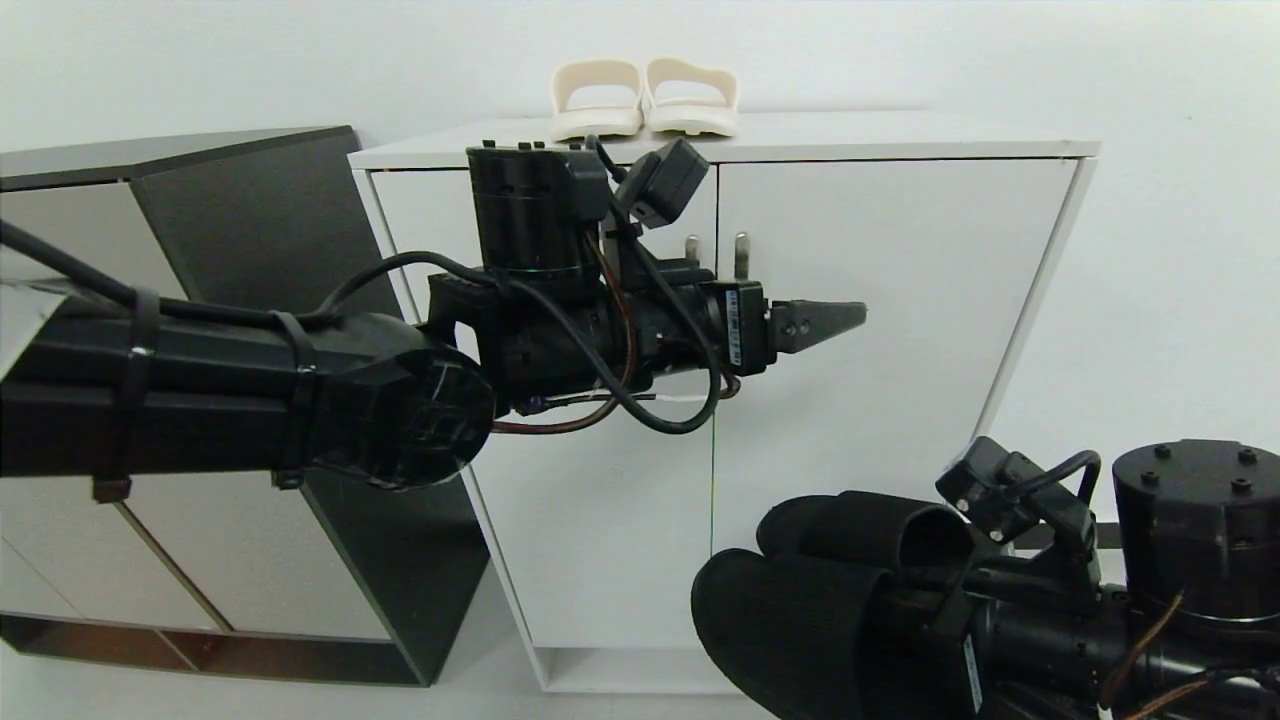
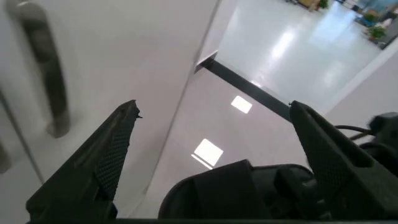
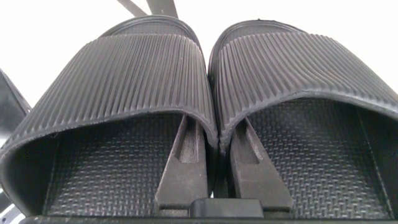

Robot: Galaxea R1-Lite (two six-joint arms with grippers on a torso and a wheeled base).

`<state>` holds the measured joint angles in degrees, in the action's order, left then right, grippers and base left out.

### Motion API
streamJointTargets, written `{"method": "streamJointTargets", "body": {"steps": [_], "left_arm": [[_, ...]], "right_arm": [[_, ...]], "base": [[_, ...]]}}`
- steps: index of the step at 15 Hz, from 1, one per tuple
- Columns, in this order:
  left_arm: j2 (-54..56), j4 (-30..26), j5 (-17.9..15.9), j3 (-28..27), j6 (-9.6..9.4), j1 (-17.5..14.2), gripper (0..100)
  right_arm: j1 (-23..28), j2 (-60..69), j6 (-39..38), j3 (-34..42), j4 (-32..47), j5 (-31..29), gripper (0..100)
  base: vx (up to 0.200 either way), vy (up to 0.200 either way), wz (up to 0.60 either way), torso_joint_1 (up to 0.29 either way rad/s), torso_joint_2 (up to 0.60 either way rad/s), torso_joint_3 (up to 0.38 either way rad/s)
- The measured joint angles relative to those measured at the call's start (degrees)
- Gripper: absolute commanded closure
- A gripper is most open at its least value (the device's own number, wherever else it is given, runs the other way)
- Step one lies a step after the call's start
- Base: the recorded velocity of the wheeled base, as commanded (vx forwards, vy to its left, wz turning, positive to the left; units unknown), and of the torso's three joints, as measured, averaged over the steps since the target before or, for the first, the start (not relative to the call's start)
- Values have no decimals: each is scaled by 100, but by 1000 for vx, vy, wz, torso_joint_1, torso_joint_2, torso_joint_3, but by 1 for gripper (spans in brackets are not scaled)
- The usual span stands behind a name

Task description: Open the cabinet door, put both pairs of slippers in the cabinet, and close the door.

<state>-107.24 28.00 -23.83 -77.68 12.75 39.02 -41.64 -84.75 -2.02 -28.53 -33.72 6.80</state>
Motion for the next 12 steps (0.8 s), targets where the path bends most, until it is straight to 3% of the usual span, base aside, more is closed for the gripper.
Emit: {"method": "streamJointTargets", "body": {"steps": [6, 12], "left_arm": [[-102, 0, 334, -149, -2, -208, 0], [-461, -4, 347, -512, -9, -452, 0]], "right_arm": [[0, -1, 6, 56, -18, 4, 100], [5, -4, 4, 48, -24, 4, 100]], "base": [[0, 0, 0, 0, 0, 0], [0, 0, 0, 0, 0, 0]]}}
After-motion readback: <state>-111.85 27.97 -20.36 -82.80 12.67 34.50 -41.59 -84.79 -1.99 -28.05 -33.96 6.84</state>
